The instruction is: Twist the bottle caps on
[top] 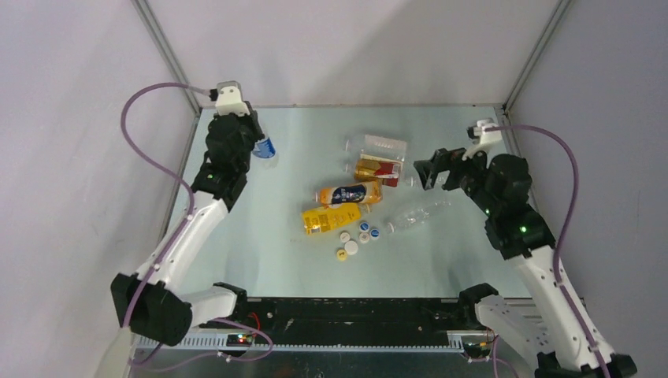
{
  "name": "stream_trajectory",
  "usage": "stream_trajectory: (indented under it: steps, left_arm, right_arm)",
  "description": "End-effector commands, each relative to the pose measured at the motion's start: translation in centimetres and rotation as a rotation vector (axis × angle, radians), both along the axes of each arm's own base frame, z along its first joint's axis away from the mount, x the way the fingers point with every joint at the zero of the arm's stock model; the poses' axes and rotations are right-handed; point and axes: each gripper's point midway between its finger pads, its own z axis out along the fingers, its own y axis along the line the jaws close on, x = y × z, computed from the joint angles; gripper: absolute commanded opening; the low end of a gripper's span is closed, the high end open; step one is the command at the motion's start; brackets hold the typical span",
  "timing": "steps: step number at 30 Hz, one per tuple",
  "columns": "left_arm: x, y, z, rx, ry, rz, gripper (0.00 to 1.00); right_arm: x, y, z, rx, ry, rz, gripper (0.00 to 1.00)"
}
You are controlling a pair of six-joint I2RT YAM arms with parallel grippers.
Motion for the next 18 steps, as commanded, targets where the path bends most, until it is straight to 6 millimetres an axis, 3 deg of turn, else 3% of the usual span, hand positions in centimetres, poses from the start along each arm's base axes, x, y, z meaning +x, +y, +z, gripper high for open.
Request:
stream_trajectory:
  steps: [1,7,15,18]
  left_arm:
    - [2.1,3.1,0.0,0.086,-0.051,0.127,0.00]
    - [4.5,5.1,-6.0,0.042,0.044,0.175,0.00]
    - [5.4,6.4,-9.7,0.051,0.076,0.200,0.00]
    - [5.3,6.5,-10.6,0.042,0.080,0.203,0.07]
  right_arm:
    - [-1.0,-3.3,-0.2,-0.015,-0.012,-0.131,0.99]
    - [-2.4,-6.2,-0.6,-0.138,-0.122,-0.204,0.99]
    - [-2.5,-7.6,-1.2,-0.175,-0.194,-0.265,0.99]
    - [-2.5,-7.6,-1.4,-0.176,-0.195,-0.266,0.99]
